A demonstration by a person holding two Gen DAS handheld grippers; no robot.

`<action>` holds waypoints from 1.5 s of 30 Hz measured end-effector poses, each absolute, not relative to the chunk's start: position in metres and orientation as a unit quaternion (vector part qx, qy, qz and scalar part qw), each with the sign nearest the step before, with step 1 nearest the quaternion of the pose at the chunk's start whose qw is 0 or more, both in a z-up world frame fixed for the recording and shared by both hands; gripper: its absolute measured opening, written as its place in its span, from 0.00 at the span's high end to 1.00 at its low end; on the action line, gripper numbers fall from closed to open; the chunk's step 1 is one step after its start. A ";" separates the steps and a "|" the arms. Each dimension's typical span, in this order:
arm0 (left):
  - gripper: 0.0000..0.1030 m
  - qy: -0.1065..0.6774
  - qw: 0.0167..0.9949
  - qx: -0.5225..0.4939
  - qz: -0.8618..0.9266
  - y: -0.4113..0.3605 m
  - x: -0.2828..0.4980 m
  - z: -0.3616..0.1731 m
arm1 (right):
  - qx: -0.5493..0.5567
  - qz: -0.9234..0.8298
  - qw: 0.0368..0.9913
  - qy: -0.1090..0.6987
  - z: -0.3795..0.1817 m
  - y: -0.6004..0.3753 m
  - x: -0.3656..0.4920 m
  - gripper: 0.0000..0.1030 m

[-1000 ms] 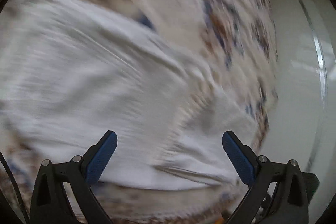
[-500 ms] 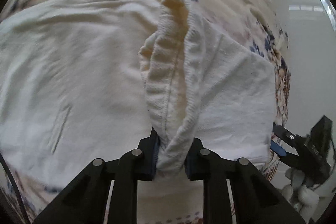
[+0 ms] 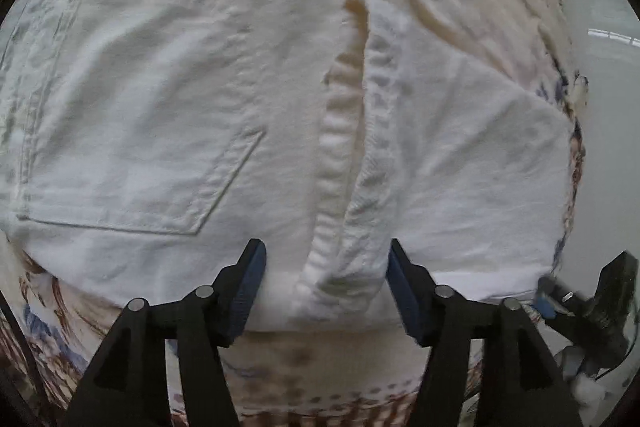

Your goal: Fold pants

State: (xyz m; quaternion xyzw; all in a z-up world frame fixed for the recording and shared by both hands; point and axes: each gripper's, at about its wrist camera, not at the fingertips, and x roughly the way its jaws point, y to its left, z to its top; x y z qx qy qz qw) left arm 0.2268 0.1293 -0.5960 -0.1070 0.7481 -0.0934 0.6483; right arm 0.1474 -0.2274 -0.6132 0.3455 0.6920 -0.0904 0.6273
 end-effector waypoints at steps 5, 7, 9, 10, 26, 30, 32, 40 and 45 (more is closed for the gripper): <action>0.41 0.754 0.650 -0.058 -0.070 0.132 0.211 -0.573 | 0.349 -0.094 0.585 0.726 -0.624 -0.221 0.121 0.13; 0.42 0.744 0.665 -0.013 -0.060 0.122 0.205 -0.552 | 0.409 -0.087 0.586 0.694 -0.614 -0.228 0.119 0.13; 0.42 0.728 0.683 -0.014 -0.062 0.112 0.204 -0.532 | 0.459 -0.079 0.588 0.661 -0.606 -0.234 0.126 0.13; 0.42 0.716 0.693 -0.037 -0.069 0.103 0.206 -0.521 | 0.465 -0.080 0.591 0.654 -0.605 -0.234 0.134 0.13; 0.41 0.765 0.627 -0.011 -0.144 0.018 0.206 -0.547 | 0.496 -0.150 0.522 0.678 -0.650 -0.247 0.121 0.20; 0.36 0.722 0.650 0.020 -0.238 -0.051 0.235 -0.495 | 0.524 -0.133 0.549 0.637 -0.628 -0.257 0.117 0.20; 0.30 0.698 0.646 0.085 -0.297 -0.109 0.256 -0.491 | 0.562 -0.123 0.552 0.603 -0.626 -0.265 0.115 0.20; 0.30 0.736 0.490 0.315 -0.345 -0.230 0.273 -0.594 | 0.735 -0.121 0.455 0.489 -0.697 -0.274 0.090 0.69; 0.54 0.734 0.484 0.328 -0.346 -0.224 0.268 -0.605 | 0.769 -0.115 0.433 0.456 -0.706 -0.271 0.075 0.79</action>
